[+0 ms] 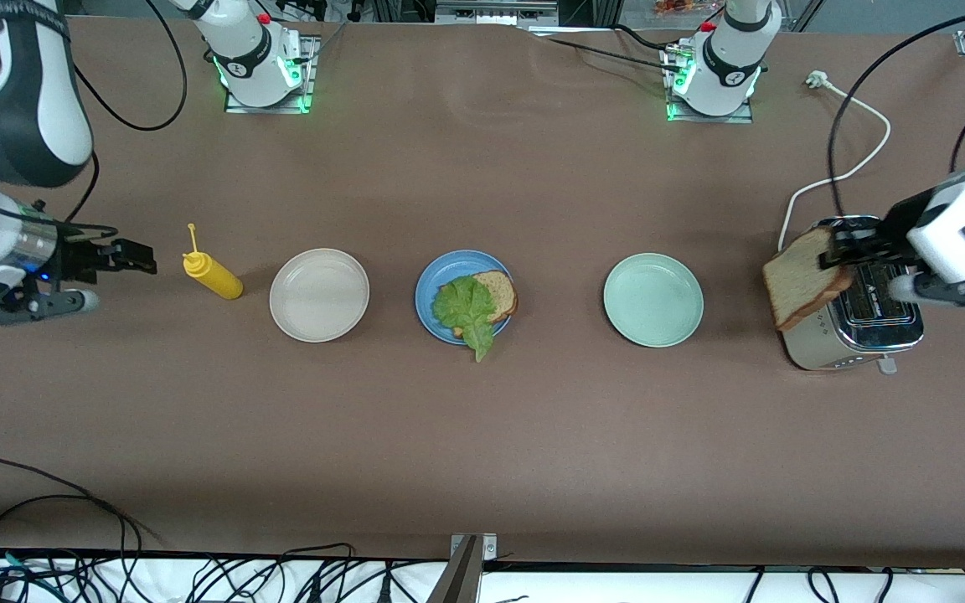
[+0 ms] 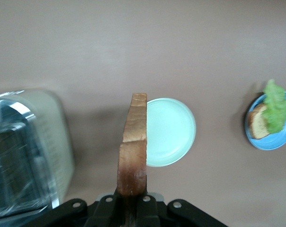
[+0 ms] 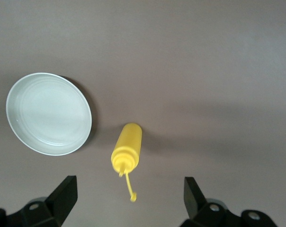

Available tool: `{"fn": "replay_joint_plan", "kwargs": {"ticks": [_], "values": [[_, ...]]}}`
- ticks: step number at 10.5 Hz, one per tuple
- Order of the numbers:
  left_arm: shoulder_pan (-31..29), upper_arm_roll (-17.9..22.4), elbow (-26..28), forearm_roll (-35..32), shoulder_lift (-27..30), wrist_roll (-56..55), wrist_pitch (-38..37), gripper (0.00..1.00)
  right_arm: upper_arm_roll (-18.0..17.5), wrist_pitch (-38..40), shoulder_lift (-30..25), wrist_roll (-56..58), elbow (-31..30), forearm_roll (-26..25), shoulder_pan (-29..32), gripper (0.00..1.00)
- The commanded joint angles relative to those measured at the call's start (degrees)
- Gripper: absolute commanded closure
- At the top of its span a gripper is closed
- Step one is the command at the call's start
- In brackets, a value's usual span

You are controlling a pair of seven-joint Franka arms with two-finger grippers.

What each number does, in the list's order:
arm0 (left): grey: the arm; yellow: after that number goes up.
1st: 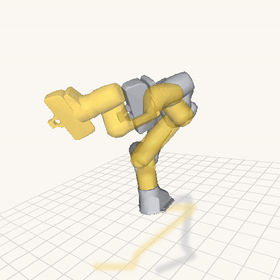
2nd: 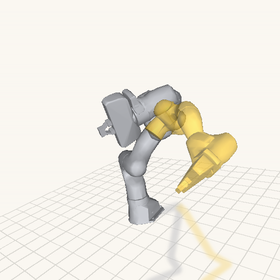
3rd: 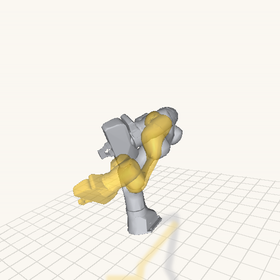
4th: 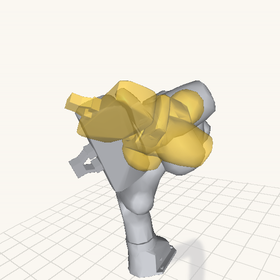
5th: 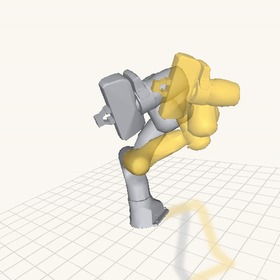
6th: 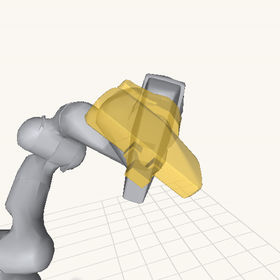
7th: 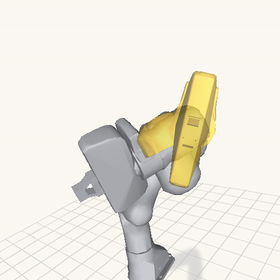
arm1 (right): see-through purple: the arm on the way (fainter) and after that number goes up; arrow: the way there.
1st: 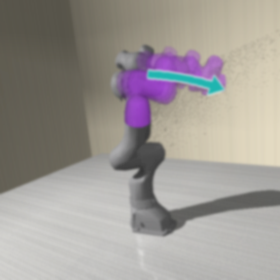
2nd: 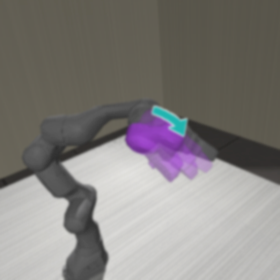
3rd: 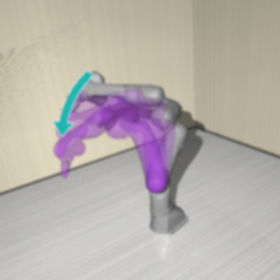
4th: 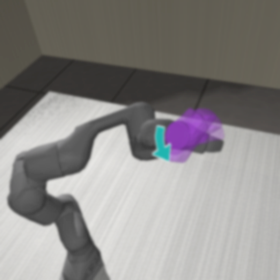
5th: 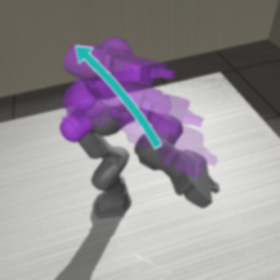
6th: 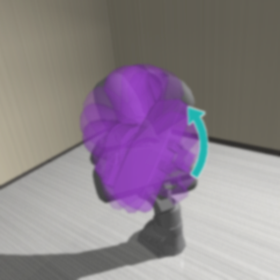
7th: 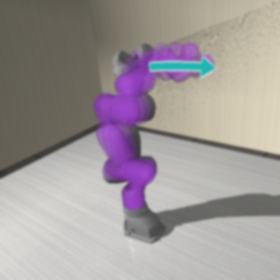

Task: Make sandwich in blue plate with both arms
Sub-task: 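Carry the toast slice over the blue plate with the left gripper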

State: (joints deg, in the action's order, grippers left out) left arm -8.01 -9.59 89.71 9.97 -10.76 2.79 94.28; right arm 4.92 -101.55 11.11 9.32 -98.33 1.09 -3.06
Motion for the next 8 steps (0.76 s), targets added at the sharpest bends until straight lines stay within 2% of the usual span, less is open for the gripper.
{"fn": "replay_joint_plan", "kwargs": {"ticks": [1,3,5,8], "values": [[3.52,-2.01,1.68,7.92,-2.68,-6.37,6.60,1.00,0.00,5.91,-9.58,-6.59,-2.75,-2.50,-0.01,0.00],[8.34,-2.19,1.69,10.23,-5.05,-10.33,10.20,1.00,0.43,7.93,-12.15,-6.24,-2.40,-2.24,1.13,0.00],[12.74,-2.19,1.61,14.78,-8.21,-11.40,13.81,1.00,2.27,10.32,-11.72,-6.07,-0.12,-0.92,1.13,0.00],[19.59,-2.10,0.99,18.84,-12.95,-15.25,19.69,1.00,2.02,10.94,-11.63,-6.94,0.94,-0.83,1.04,0.00]]}}
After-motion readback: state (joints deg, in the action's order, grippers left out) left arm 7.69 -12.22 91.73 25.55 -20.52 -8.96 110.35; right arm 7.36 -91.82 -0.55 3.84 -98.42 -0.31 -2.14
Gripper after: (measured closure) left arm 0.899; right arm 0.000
